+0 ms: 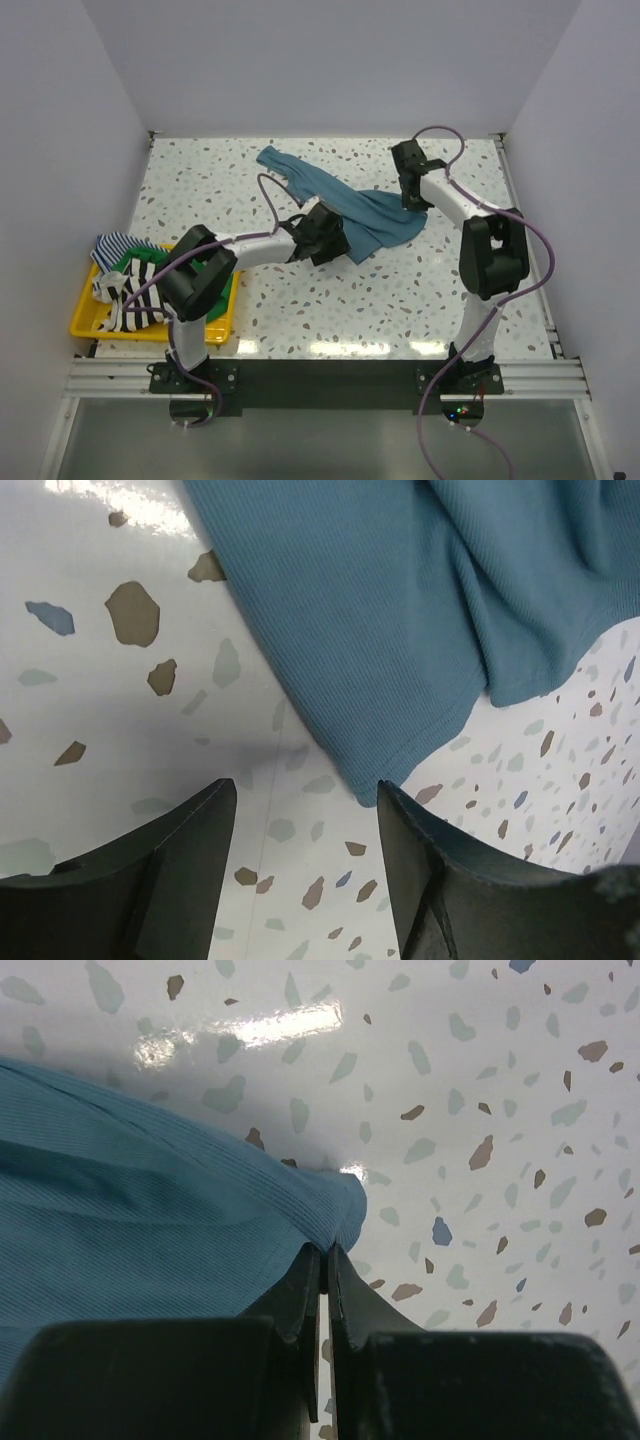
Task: Fold and stack the tank tops
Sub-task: Flatten the tank top out
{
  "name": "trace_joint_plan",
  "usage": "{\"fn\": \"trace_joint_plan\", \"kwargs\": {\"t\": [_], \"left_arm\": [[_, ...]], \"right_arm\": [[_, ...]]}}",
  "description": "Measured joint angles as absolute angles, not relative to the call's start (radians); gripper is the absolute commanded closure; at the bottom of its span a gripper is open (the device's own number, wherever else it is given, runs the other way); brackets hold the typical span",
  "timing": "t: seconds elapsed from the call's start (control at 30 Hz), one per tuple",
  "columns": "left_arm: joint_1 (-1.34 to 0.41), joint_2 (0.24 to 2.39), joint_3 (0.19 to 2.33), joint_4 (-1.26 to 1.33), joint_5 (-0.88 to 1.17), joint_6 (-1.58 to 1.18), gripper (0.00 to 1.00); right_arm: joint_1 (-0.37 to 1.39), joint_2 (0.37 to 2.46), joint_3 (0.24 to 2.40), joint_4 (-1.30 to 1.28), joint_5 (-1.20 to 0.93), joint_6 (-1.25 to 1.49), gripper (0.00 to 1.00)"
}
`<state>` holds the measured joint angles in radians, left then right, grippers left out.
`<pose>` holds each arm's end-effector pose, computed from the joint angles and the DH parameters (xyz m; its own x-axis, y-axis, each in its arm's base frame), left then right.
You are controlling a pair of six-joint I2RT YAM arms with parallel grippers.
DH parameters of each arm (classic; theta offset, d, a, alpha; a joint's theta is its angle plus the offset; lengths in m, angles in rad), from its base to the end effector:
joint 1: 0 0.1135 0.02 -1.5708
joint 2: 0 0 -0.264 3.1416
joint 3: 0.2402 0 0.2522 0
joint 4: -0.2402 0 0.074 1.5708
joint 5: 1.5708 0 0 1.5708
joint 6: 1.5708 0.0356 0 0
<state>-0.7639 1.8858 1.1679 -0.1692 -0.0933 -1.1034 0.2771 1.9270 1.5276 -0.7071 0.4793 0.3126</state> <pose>0.2875 -0.2708 0.1637 -0.8292 -0.4366 -0.3491 -0.2086 0.8210 -0.5314 0.3973 0.0959 0.2265 -0.8319 0.0471 -0.5529 0.2225 0.9411 -0.2546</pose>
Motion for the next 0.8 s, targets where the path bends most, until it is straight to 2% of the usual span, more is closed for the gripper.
{"fn": "trace_joint_plan", "kwargs": {"t": [0.2,0.37,0.5,0.53,0.6,0.63,0.67,0.8], "left_arm": [[-0.775,1.932,1.198,-0.162,-0.097,-1.217,0.37],[-0.795,1.983,1.254,-0.148,-0.100,-1.288,0.45],[-0.815,2.019,1.290,-0.155,-0.102,-1.323,0.62],[-0.815,2.024,1.291,-0.159,-0.104,-1.327,0.75],[-0.818,2.027,1.293,-0.176,-0.114,-1.326,0.87],[-0.816,2.029,1.293,-0.186,-0.118,-1.324,0.97],[-0.813,2.029,1.297,-0.202,-0.122,-1.317,1.00],[-0.759,2.011,1.302,-0.267,-0.151,-1.258,1.00]], "right_arm": [[0.261,1.931,1.512,-0.699,0.479,0.319,1.00],[0.251,1.931,1.512,-0.685,0.479,0.323,1.00],[0.246,1.931,1.512,-0.682,0.478,0.324,1.00],[0.245,1.931,1.512,-0.682,0.478,0.324,1.00],[0.244,1.931,1.512,-0.682,0.478,0.324,1.00],[0.244,1.931,1.512,-0.681,0.478,0.324,1.00],[0.242,1.931,1.512,-0.681,0.478,0.324,1.00],[0.233,1.931,1.512,-0.681,0.476,0.325,1.00]]}}
